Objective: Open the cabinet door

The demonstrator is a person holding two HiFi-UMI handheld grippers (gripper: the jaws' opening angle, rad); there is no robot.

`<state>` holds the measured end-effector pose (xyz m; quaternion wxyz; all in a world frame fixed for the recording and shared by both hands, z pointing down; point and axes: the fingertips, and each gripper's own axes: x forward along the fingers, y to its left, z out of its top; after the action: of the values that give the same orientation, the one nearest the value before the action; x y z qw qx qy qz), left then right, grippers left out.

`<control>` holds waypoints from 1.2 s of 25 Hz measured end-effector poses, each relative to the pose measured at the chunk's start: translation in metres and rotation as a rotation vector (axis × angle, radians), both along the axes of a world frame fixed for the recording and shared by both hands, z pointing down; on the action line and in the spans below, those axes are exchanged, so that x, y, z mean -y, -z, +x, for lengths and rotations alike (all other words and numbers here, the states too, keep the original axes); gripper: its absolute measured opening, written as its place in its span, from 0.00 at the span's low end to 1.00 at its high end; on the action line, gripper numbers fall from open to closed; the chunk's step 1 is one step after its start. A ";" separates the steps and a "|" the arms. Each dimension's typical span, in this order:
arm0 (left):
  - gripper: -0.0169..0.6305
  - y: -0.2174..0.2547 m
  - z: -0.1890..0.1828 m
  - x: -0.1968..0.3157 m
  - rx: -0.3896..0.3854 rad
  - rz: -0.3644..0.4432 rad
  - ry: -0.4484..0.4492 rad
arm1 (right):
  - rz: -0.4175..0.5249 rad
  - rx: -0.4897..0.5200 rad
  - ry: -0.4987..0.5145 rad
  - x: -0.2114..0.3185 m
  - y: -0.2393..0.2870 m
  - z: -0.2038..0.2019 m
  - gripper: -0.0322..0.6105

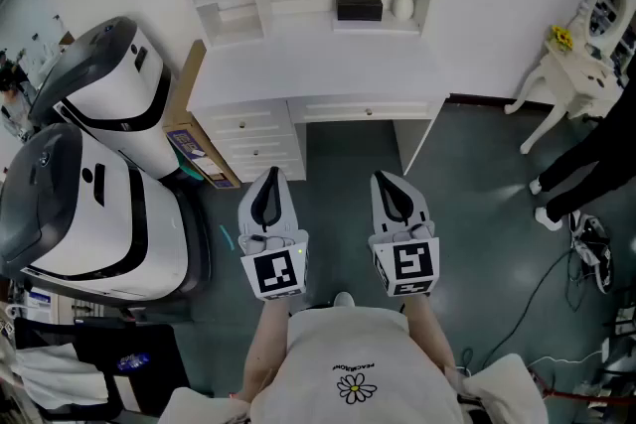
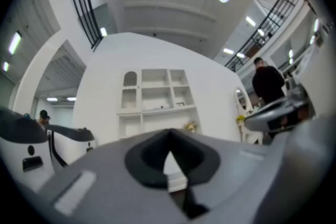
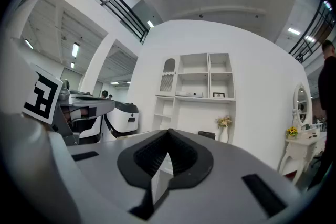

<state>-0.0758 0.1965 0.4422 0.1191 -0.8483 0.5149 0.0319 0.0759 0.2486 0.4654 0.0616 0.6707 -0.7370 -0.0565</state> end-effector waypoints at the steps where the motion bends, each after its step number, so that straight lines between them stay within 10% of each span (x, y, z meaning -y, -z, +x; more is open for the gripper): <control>1: 0.04 0.000 0.001 0.001 -0.003 0.000 -0.003 | 0.001 -0.001 -0.001 0.001 0.000 0.001 0.05; 30: 0.04 -0.033 0.006 0.069 -0.043 -0.067 -0.018 | -0.039 0.079 -0.019 0.040 -0.040 0.022 0.05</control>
<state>-0.0700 0.1275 0.4753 0.0790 -0.8556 0.5104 0.0339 0.0982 0.2081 0.5050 0.0460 0.6779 -0.7336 -0.0151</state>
